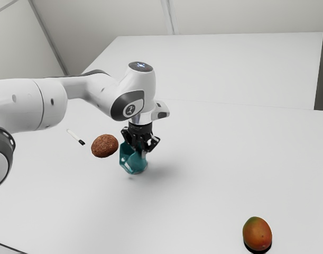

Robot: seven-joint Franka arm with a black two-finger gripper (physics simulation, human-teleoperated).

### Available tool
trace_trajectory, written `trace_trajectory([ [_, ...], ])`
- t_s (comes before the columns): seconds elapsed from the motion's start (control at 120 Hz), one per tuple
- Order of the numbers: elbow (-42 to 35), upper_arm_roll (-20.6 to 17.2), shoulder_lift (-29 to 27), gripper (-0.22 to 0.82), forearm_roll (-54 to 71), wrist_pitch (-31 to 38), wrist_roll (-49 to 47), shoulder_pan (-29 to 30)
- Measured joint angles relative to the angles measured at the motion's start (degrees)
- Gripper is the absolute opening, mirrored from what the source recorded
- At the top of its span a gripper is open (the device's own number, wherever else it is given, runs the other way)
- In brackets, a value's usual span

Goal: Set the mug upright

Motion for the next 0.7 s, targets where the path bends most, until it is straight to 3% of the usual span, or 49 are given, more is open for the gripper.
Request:
trace_trajectory([
  [0.358,0.05,0.04,-6.44,0.43,-1.85,-0.28,-1.85,0.26],
  [0.55,15.25,2.13,-7.67,0.53,-7.76,-5.19,4.7,1.43],
  [0.7,23.3,-2.69,-6.56,0.57,-10.04,-10.76,10.78,7.97],
])
